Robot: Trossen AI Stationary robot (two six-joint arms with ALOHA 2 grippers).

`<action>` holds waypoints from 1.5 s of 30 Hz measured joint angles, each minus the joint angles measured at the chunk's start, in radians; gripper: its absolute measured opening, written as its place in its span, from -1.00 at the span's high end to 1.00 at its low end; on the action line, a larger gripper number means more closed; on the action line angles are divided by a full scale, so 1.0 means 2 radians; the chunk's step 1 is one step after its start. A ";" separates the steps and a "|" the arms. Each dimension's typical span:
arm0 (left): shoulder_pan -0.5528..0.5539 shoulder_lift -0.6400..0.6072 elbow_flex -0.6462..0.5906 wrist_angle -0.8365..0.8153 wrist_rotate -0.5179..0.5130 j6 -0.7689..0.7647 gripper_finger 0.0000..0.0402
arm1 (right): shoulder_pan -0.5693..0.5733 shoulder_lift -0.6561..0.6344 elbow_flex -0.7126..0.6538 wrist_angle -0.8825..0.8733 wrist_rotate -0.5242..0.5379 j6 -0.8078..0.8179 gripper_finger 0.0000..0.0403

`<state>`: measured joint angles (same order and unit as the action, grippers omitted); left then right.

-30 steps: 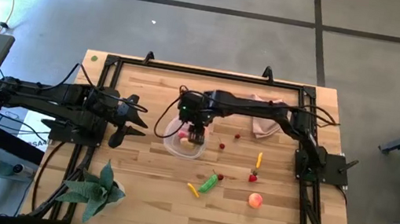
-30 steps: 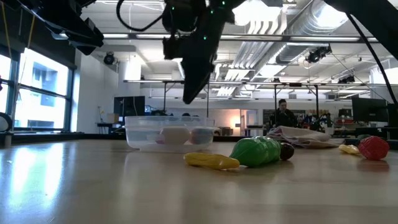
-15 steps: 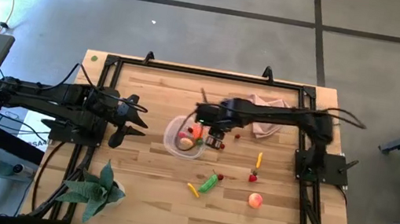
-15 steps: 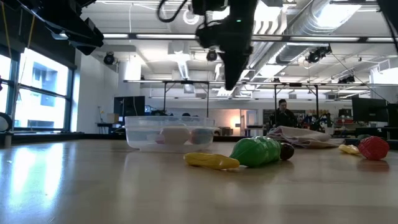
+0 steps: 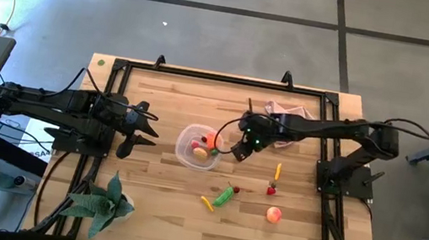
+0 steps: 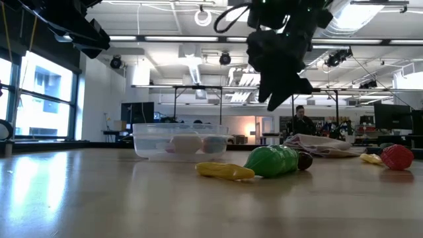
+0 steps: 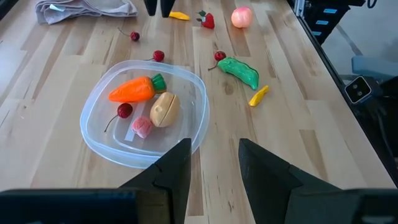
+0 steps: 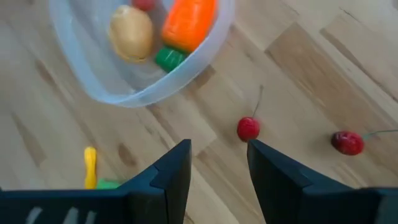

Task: Pick and placing Produce into tupperware
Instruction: Put the middle cherry into the transparent bin

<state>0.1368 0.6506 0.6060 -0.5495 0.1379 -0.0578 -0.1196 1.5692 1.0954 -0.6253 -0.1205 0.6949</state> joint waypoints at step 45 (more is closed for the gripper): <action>0.000 0.000 0.000 0.000 0.000 0.000 0.39 | 0.028 0.145 0.002 0.030 0.078 0.020 0.26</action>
<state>0.1370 0.6506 0.6060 -0.5491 0.1376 -0.0578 -0.0637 1.8591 1.0997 -0.5644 0.0351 0.7342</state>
